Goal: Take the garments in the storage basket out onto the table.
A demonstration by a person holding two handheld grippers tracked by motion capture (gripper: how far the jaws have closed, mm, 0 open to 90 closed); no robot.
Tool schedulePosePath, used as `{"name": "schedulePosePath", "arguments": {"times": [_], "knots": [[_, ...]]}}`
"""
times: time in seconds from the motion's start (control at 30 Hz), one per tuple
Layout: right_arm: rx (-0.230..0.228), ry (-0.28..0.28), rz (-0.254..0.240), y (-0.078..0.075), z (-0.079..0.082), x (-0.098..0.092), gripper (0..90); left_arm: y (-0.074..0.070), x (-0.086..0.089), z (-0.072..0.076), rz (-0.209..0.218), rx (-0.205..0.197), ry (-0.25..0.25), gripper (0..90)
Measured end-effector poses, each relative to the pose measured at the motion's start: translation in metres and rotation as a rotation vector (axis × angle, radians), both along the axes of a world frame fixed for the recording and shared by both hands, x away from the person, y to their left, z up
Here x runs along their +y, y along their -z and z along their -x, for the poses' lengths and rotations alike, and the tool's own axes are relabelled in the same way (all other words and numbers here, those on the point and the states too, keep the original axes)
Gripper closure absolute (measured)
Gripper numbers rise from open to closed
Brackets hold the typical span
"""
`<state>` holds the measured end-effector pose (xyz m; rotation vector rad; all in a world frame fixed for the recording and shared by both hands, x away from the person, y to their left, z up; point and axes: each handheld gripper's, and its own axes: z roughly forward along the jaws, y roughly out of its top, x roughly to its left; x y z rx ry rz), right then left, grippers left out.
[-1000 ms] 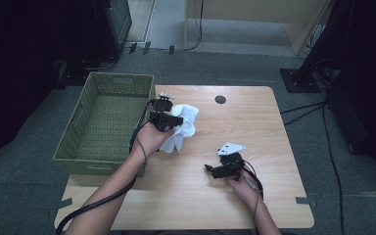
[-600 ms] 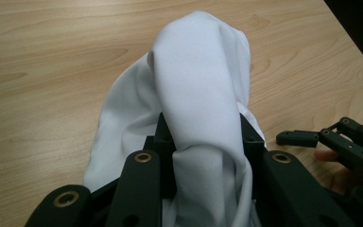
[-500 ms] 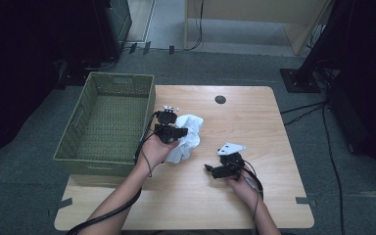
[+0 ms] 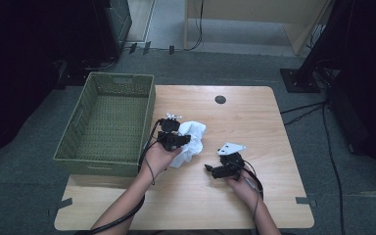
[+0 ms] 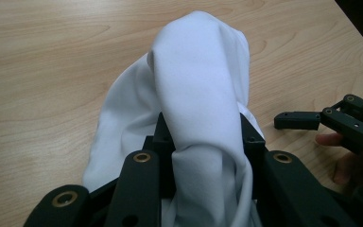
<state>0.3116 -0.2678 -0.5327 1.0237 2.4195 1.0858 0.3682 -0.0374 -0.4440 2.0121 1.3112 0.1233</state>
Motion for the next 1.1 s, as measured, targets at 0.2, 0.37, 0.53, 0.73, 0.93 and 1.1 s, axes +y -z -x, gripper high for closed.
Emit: {"name": "schedulePosePath", "arguments": {"times": [0.2,0.37,0.53,0.73,0.93,1.1], "knots": [[-0.001,0.000,0.001,0.000,0.000,0.000,16.3,0.009,-0.005,0.003,0.000,0.008,0.012,69.3],[0.001,0.001,0.001,0.000,0.000,0.000,16.3,0.017,-0.007,0.004,0.002,0.006,0.015,68.9],[0.000,-0.001,0.001,0.000,0.000,0.000,16.3,0.025,-0.006,0.005,0.008,-0.005,0.014,68.5],[0.002,0.000,0.000,0.000,0.000,0.000,16.3,0.034,-0.007,0.006,0.004,-0.028,0.028,67.1],[0.001,0.000,0.000,0.000,0.000,0.000,16.3,0.044,-0.010,0.005,-0.004,-0.037,0.041,66.2],[0.000,0.000,0.001,0.000,0.000,0.000,16.3,0.050,-0.013,-0.001,-0.006,-0.047,0.051,63.8]]}}
